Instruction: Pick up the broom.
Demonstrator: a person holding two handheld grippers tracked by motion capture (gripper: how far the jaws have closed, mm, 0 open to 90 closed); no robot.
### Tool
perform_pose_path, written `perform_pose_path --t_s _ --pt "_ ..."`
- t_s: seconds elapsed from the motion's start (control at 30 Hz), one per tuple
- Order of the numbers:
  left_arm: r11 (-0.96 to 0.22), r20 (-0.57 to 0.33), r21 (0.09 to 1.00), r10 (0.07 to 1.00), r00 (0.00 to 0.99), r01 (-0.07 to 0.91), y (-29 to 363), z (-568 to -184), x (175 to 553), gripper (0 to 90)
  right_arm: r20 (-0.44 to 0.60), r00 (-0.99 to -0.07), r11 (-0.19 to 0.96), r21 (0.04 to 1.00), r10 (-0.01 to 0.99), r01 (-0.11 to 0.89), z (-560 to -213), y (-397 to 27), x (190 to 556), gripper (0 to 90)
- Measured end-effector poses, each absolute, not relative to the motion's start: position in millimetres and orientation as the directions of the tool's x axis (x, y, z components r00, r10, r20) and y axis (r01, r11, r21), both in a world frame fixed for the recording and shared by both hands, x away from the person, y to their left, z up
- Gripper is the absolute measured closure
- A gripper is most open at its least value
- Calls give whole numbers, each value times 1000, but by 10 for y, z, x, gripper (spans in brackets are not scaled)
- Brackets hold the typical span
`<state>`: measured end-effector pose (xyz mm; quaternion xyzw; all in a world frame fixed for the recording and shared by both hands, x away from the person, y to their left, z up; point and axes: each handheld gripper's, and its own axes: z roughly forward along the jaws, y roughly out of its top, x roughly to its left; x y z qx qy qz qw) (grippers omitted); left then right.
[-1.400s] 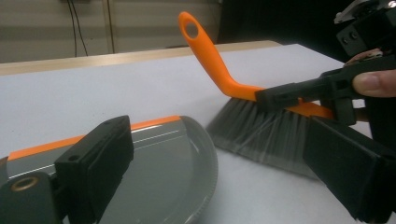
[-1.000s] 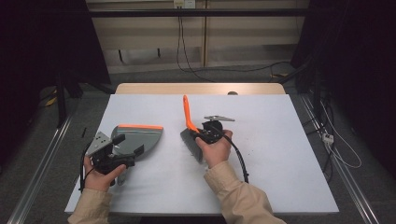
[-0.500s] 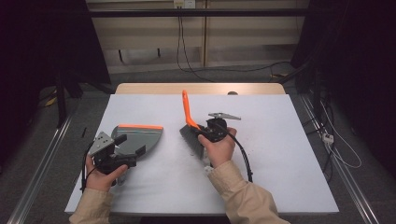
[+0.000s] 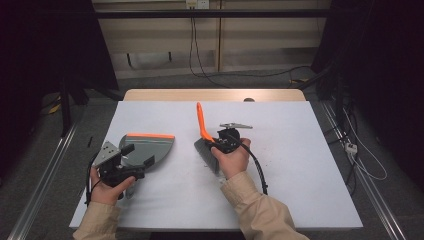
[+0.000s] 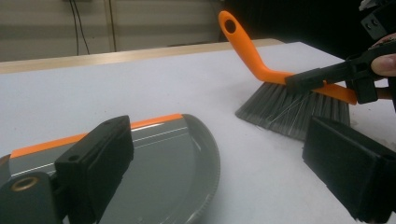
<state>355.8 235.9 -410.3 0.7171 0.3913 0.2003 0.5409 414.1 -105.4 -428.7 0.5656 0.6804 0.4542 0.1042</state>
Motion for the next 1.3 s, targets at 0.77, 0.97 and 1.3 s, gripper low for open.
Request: perform_pose_path --t_s 0.77,0.97,1.3 --pt "-113 -132 932 777 615 343 2359 -4104 3557 86 392 -441 5 743 807 669 -4331 -937 3991 715" --pt "-113 -130 933 779 613 341 2361 -4100 3553 86 398 -479 -13 779 782 627 -4251 -1089 4060 716" --pt "-114 -132 931 779 613 346 2355 -4108 3559 86 337 -652 104 835 679 540 -4006 -1091 4017 716"
